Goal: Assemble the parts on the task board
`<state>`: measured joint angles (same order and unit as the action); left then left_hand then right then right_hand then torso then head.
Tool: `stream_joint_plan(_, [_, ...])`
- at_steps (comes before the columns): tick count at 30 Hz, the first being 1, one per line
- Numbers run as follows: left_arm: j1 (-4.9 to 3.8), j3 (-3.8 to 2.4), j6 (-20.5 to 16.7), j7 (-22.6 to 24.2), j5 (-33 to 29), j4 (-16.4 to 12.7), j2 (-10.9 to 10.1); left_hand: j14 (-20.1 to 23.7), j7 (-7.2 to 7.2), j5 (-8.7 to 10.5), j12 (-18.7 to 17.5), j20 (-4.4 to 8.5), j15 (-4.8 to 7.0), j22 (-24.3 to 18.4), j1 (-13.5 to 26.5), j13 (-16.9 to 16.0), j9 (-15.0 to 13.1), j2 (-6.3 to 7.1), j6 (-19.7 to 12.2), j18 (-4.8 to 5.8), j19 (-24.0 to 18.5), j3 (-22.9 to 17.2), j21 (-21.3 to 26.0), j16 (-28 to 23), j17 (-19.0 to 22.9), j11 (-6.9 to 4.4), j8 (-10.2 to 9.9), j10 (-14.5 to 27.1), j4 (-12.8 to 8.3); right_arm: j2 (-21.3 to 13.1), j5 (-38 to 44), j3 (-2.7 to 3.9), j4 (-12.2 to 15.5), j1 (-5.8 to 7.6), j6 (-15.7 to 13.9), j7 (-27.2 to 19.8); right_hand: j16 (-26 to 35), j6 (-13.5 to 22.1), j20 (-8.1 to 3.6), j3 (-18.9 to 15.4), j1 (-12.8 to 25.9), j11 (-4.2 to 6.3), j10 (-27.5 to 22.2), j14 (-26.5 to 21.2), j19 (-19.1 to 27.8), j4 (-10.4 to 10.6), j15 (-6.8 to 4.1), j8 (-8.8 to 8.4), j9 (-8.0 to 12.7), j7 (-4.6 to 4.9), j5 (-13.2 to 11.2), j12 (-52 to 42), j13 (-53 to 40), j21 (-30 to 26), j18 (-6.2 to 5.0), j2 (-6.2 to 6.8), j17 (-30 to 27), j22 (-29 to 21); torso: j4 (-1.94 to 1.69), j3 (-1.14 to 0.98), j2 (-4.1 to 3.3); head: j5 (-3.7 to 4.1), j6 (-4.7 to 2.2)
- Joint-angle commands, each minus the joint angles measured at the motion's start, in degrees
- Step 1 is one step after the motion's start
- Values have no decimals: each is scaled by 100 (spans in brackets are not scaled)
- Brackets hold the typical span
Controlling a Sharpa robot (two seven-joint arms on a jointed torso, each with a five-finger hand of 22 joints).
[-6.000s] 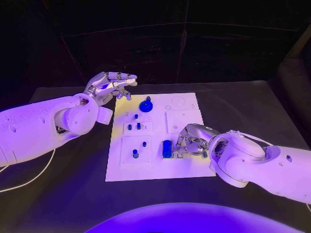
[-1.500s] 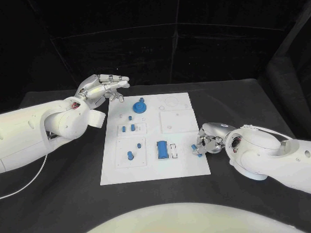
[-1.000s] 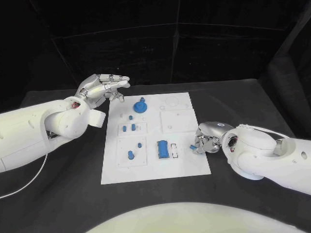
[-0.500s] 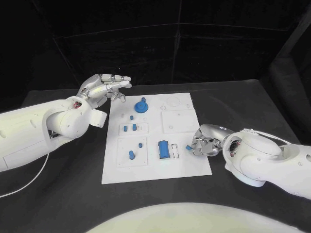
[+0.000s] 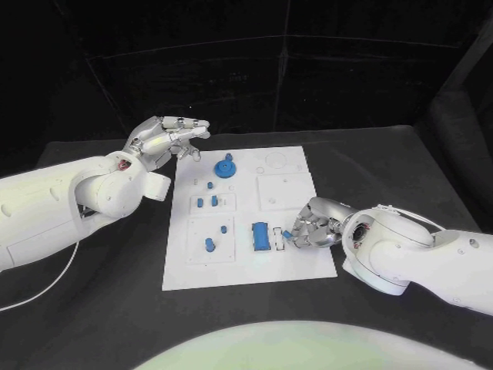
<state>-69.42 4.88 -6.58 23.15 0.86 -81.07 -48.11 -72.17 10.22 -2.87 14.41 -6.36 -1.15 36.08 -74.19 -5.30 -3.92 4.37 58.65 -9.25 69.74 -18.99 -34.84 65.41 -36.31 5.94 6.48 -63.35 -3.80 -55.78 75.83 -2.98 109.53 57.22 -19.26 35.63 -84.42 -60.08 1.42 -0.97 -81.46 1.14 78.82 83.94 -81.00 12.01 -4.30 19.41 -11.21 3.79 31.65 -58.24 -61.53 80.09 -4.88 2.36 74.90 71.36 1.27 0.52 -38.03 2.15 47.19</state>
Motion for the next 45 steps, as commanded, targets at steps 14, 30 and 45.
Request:
stream_joint_plan(14, [-7, -3, 76, 19, -15, -34, -15, 34, 3, 9, 20, -32, 9, -10, -16, -6, 4, -55, -26, -117, 5, 36, 26, 16, 6, 0, 13, 34, -6, 314, -438, 2, -213, 8, -240, 128, -51, -161, 18, -203, 563, -9, 113, 432, -54, 417, -44, -38, -79, -29, 27, -6, -24, 42, 103, 176, 562, 41, -4, 2, 2, -25, 1])
stream_joint_plan(30, [-8, -3, 89, 1, -15, -37, -17, 34, 3, 9, 20, -32, 9, -10, -16, -6, 4, -55, -26, -117, 5, 36, 26, 16, 6, 0, 13, 34, -6, 465, -378, 3, -311, 8, -318, 147, -59, -186, 12, -276, 674, -3, 127, 435, -61, 456, -51, -37, -104, -39, 25, -4, -24, 48, 105, 150, 577, 53, 6, -2, 3, -43, 12])
stream_joint_plan(45, [-8, -3, 93, -13, -15, -39, -26, 34, 3, 9, 20, -32, 9, -10, -16, -6, 4, -55, -26, -117, 5, 36, 26, 16, 6, 0, 13, 34, -6, 479, -279, 3, -320, 8, -296, 186, -45, -221, 8, -708, 1131, 1, 163, 429, -59, 453, -52, -31, -218, -55, -1544, -93, -131, 40, 105, 109, 556, 52, 13, -1, 9, -49, 21])
